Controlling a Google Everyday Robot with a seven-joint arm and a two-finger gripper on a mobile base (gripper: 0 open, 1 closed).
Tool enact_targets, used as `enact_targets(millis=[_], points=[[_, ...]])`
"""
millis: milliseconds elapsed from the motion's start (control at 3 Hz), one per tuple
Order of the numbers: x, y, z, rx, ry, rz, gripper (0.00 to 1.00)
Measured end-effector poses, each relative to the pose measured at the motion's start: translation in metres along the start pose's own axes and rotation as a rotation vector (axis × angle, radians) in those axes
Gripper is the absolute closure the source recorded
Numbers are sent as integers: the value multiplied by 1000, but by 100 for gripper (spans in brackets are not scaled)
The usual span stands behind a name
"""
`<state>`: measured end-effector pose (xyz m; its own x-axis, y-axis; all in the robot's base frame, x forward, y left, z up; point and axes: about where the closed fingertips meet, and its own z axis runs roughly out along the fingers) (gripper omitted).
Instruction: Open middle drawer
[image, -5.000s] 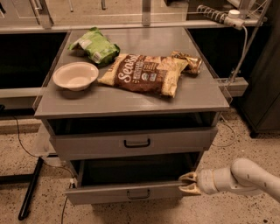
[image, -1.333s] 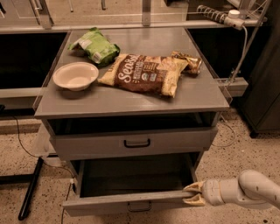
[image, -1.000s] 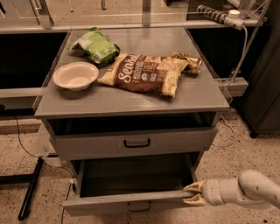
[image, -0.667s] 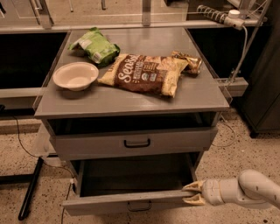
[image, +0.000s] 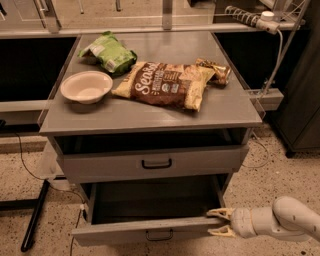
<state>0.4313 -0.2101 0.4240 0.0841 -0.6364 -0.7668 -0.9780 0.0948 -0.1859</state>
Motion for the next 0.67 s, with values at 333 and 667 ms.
enact_targets(millis=[333, 667], points=[[8, 17, -6, -3, -9, 14, 84], [3, 15, -10, -3, -9, 14, 100]])
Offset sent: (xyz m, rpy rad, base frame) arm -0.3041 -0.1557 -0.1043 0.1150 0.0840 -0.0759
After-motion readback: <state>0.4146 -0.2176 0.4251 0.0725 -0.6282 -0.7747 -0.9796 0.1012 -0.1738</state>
